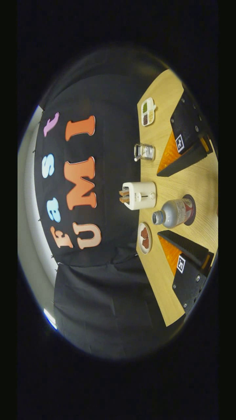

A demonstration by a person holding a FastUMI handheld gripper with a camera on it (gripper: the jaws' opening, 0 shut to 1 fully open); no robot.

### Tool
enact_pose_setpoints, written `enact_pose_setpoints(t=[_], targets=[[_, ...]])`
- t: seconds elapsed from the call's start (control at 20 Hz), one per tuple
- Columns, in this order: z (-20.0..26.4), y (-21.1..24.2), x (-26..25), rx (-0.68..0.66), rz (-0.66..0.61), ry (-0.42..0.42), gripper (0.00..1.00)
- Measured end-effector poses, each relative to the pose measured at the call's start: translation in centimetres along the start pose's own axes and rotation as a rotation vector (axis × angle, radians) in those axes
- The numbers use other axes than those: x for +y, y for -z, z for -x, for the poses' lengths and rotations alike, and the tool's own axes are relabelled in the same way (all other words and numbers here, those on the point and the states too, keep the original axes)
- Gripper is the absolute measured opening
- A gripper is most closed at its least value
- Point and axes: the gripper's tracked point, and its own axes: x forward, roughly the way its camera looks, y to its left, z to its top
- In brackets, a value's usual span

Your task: Take the bottle from table, then pour the juice into the cup, finally place the bottle on the coaster

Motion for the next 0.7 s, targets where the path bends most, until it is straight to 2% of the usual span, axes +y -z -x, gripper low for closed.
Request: enact_pose_setpoints(t=[0.3, 0.55, 0.7], targets=[[4.4, -5.8, -1.7, -0.157, 0.035, 0.06, 0.97], [7.9, -9.0, -3.2, -0.254, 0.044, 0.123, 0.97], [9.4, -9.9, -4.0, -0.295, 0.039, 0.133, 0.97]])
